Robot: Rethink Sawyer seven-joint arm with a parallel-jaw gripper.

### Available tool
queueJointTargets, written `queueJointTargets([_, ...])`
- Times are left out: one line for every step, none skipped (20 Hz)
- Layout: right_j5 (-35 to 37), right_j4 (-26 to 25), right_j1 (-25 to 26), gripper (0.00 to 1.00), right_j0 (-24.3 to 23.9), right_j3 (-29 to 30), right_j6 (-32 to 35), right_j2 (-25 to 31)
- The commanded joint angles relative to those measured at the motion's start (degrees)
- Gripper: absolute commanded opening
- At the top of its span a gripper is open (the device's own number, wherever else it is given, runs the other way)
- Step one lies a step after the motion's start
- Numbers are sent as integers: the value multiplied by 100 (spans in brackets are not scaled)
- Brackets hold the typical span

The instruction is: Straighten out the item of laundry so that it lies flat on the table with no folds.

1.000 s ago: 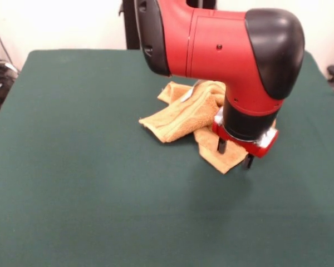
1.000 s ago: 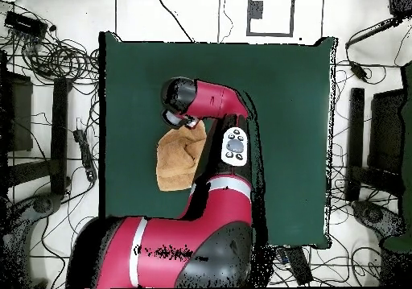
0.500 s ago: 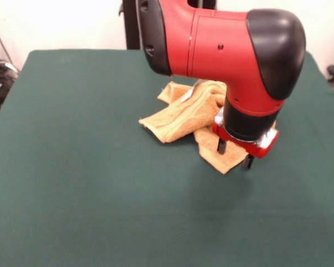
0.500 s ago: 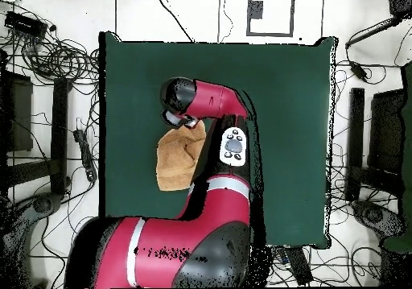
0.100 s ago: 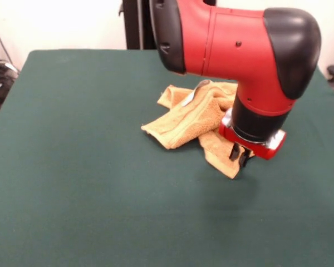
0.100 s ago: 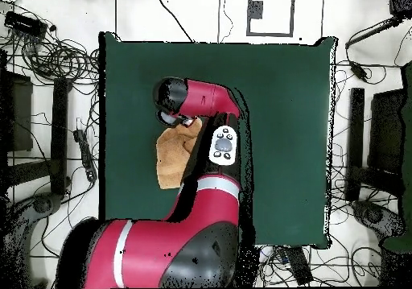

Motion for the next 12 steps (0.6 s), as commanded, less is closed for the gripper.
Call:
queueJointTargets([-918, -54, 801, 0, 79, 215, 1377, 107])
queueJointTargets([-854, -12, 778, 0, 67, 218, 1347, 141])
queueJointTargets([-790, 31, 755, 0, 54, 222, 1317, 175])
queueJointTargets([-753, 74, 743, 0, 52, 221, 1304, 220])
queueJointTargets([-705, 137, 706, 0, 33, 270, 1280, 298])
queueJointTargets([-706, 199, 708, 0, 19, 272, 1261, 382])
queueJointTargets([-697, 250, 710, 0, -1, 221, 1238, 441])
queueJointTargets([-664, 298, 726, 0, 5, 149, 1226, 500])
queueJointTargets([-622, 346, 748, 0, 23, 31, 1215, 550])
queueJointTargets([-603, 386, 792, 0, 43, -116, 1204, 595])
queueJointTargets([-611, 423, 858, 0, 53, -296, 1147, 661])
queueJointTargets([-621, 440, 943, 0, 67, -519, 1088, 707])
